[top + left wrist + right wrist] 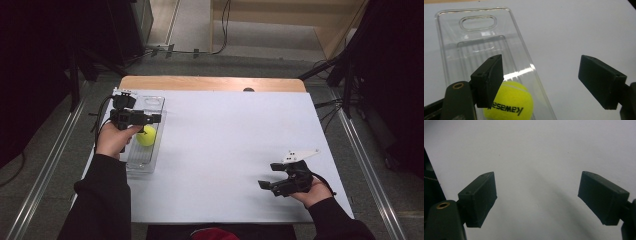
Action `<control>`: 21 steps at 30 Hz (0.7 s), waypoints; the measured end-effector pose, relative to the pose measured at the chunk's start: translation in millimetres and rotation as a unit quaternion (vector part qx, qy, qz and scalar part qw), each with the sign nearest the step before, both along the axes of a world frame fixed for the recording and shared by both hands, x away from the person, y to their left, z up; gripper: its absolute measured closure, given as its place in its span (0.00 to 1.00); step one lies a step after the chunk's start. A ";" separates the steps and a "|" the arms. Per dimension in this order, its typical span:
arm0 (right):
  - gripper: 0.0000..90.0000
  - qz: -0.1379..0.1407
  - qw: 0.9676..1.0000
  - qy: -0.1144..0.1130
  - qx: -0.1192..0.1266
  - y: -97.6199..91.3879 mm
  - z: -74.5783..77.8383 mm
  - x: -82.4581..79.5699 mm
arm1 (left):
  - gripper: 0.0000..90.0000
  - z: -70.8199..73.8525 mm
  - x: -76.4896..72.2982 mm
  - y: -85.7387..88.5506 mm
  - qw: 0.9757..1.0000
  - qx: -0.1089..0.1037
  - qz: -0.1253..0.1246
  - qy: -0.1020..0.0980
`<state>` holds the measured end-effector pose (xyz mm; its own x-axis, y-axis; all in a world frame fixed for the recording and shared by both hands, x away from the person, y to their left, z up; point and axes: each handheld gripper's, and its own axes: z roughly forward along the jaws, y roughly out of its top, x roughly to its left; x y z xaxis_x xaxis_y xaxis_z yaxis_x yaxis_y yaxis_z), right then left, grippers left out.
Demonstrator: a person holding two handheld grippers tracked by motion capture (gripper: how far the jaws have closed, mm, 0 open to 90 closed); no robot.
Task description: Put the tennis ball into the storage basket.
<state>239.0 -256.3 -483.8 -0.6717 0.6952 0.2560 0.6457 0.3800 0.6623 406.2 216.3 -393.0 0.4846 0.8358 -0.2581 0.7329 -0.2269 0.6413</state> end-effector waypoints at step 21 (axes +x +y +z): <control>0.15 -0.002 1.000 0.000 -0.003 -0.3 -0.4 0.1 | 0.24 5.7 -9.9 -34.9 0.997 -0.021 -0.070 0.012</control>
